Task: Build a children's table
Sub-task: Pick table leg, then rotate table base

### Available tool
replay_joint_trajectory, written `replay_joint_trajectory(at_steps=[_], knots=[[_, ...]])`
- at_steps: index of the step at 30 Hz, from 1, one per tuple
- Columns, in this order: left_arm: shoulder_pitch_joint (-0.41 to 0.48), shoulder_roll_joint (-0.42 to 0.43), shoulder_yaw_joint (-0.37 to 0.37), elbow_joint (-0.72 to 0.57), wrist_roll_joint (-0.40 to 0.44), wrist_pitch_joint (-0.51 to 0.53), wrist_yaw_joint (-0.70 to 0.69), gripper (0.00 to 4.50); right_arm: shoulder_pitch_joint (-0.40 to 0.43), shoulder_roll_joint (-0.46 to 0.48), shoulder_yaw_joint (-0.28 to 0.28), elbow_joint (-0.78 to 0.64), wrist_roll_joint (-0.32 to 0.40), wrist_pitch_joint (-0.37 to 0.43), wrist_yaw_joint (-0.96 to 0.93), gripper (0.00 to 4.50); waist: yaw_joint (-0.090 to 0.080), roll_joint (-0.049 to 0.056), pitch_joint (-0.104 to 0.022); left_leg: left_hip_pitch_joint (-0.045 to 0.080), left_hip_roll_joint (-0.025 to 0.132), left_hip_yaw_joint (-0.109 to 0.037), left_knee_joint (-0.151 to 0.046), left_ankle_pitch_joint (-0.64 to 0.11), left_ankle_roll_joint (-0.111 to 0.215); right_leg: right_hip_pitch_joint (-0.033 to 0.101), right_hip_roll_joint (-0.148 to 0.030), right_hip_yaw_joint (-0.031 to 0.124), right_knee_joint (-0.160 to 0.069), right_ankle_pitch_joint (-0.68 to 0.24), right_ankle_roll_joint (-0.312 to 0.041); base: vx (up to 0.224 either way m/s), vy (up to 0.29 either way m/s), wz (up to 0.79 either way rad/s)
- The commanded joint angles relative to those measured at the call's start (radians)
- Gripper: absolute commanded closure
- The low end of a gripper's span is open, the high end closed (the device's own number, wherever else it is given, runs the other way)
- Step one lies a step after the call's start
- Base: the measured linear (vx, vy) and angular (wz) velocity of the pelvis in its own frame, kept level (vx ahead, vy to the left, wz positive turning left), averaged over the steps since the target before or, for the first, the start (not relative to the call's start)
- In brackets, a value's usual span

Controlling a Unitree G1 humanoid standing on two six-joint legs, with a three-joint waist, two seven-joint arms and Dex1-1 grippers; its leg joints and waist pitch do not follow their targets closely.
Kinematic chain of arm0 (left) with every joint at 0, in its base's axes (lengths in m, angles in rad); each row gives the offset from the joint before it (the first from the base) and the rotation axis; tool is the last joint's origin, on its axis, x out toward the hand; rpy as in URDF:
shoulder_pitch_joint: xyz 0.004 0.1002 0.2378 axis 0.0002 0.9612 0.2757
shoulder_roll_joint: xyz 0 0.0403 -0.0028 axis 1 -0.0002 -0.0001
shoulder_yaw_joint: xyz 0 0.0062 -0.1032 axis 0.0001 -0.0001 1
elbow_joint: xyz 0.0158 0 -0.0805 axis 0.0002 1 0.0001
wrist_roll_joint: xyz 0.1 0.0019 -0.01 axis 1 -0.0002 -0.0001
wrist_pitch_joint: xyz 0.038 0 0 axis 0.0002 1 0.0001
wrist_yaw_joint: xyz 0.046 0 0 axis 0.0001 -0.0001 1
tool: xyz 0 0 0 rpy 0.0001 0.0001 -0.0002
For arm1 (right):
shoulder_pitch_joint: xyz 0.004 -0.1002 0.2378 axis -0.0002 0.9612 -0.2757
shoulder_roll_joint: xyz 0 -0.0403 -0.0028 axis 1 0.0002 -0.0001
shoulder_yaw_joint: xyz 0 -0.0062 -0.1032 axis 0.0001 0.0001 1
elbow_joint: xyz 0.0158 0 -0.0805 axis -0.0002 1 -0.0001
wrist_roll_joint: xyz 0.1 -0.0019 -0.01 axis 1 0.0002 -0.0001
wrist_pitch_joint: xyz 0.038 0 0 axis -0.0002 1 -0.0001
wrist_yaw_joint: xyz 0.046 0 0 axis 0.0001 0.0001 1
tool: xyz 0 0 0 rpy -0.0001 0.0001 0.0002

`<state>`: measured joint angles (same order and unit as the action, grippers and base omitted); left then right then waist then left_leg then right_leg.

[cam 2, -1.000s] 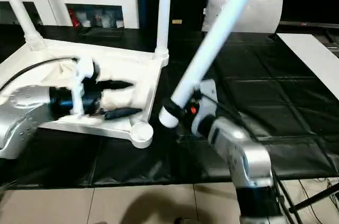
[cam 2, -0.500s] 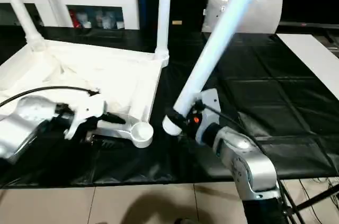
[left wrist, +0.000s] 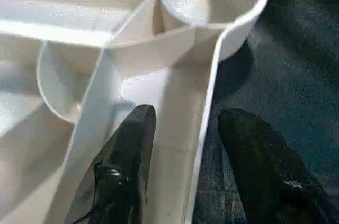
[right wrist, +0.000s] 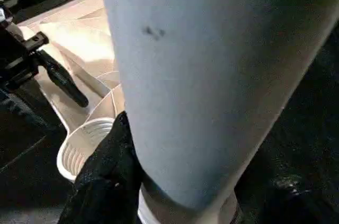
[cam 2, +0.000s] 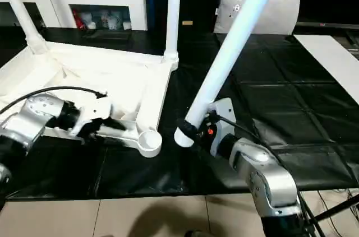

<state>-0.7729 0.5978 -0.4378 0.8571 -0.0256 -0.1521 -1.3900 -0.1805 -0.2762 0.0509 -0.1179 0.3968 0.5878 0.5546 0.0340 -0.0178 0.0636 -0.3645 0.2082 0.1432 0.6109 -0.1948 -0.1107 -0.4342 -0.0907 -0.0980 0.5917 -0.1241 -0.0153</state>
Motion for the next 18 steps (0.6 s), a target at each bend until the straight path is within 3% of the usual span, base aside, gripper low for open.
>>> replay_joint_trajectory(at_steps=[1,3,11,13,14,18], knots=[[-0.029,-0.005,0.008,0.024,0.01,-0.025,-0.014,2.58,0.006,-0.007,0.0,-0.033,0.008,-0.001,0.007,2.57,0.003,0.017,-0.081,0.002,-0.002,0.014,-0.076,-0.246,-0.004,0.077,-0.038,0.036,-0.082,-0.428,-0.108,0.0,0.0,0.0],[-0.048,-0.015,0.013,0.07,0.018,-0.05,-0.022,2.78,0.008,-0.008,-0.001,-0.036,0.01,0.002,0.01,2.57,0.003,0.014,-0.08,0.002,-0.001,0.014,-0.077,-0.251,-0.003,0.077,-0.04,0.036,-0.083,-0.441,-0.109,0.0,0.0,0.0],[-0.101,-0.032,0.016,0.193,0.062,-0.085,-0.023,3.42,0.01,-0.003,-0.003,-0.041,0.021,0.031,0.001,2.57,0.004,0.017,-0.08,0.001,-0.002,0.014,-0.077,-0.236,-0.001,0.078,-0.039,0.036,-0.085,-0.443,-0.106,0.0,0.0,0.0],[-0.104,-0.035,0.012,0.209,0.075,-0.079,0.001,3.46,0.01,-0.002,-0.003,-0.042,0.02,0.033,-0.004,2.57,0.004,0.017,-0.08,0.002,0.0,0.013,-0.077,-0.244,-0.003,0.078,-0.04,0.036,-0.083,-0.436,-0.115,0.0,0.0,0.0],[-0.104,-0.037,0.014,0.212,0.076,-0.067,0.011,3.69,0.01,-0.001,-0.003,-0.042,0.02,0.035,-0.006,2.57,0.005,0.02,-0.079,0.003,0.0,0.013,-0.078,-0.249,-0.004,0.077,-0.04,0.036,-0.084,-0.44,-0.116,0.0,0.0,0.0],[-0.109,-0.064,0.034,0.22,0.062,0.004,0.038,3.96,0.007,0.008,-0.013,-0.046,0.024,0.048,-0.021,2.57,0.006,0.017,-0.076,0.009,-0.003,0.015,-0.075,-0.274,-0.001,0.074,-0.04,0.032,-0.095,-0.501,-0.103,0.0,0.0,0.0]])
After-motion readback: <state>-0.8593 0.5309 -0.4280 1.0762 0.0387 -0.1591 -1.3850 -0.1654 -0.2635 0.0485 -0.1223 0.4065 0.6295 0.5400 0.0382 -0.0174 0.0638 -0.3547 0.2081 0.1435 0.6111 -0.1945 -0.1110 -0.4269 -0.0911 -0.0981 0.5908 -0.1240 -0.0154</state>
